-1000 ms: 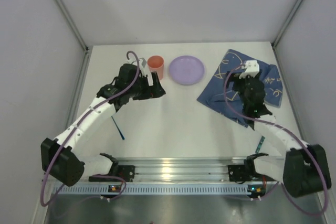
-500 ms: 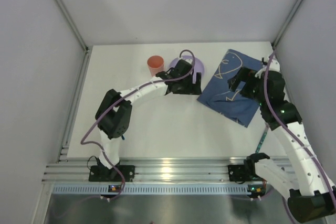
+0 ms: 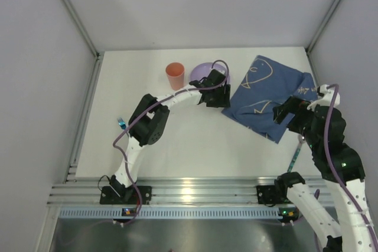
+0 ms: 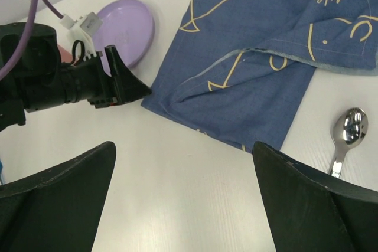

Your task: Set the dinner table for one person

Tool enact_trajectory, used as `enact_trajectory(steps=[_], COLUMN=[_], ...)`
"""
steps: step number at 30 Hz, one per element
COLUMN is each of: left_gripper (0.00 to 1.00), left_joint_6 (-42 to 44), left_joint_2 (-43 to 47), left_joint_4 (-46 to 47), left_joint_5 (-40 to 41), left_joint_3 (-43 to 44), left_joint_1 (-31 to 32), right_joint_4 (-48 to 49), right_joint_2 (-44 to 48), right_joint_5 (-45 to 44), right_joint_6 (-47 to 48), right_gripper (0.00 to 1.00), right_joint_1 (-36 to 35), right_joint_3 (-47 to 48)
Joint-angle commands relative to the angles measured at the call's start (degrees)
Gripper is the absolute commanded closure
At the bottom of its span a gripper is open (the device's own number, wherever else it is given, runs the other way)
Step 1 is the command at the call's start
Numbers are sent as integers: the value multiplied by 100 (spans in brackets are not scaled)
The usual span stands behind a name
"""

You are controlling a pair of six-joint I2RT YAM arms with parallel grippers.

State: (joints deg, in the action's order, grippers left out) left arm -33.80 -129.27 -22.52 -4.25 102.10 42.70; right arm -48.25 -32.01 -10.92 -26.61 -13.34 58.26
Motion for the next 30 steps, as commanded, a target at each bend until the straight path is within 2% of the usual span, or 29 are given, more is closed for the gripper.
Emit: enact_trajectory(steps=[1,5,12,14,16,17,23,27,28,29,30], left_gripper=[39,42,55,66,92,100,100,100,100,100,100], left_joint_6=[137,102,110,137,163,163,58,-302,-485,-557,-644], left_joint_2=[-54,-186,-318,-326,-309,-300,295,1069,1471,1475,1841], left_joint_4=[108,99,46,29,-33,-41,73,265,536,652,783], left_joint_5=[-181,-286,-68,12,73,117,144,179,127,126,57], left_joint_3=[160,178,240,292,354,354,-199,-1190,-1758,-2034,-2298], left_joint_1=[125,195,239,239,230,230,230,230,222,239,230], right_joint_4=[-194,-202,-220,-229,-255,-273,-343,-352,-352,-352,-291], right_joint_2=[-138,-358,-385,-333,-271,-253,-183,-428,-594,-700,-780], right_joint_5=[-192,-95,-60,-42,-16,10,300,792,1037,1091,1318], right_joint_6=[139,139,139,112,60,33,-64,-125,-212,-274,-327], right_gripper=[0,0,0,0,0,0,0,0,0,0,0], right_joint_1=[-2,-2,-2,-10,-2,-10,-2,-2,-10,-10,-2], right_joint_3=[168,151,124,89,45,19,-148,-385,-516,-578,-736])
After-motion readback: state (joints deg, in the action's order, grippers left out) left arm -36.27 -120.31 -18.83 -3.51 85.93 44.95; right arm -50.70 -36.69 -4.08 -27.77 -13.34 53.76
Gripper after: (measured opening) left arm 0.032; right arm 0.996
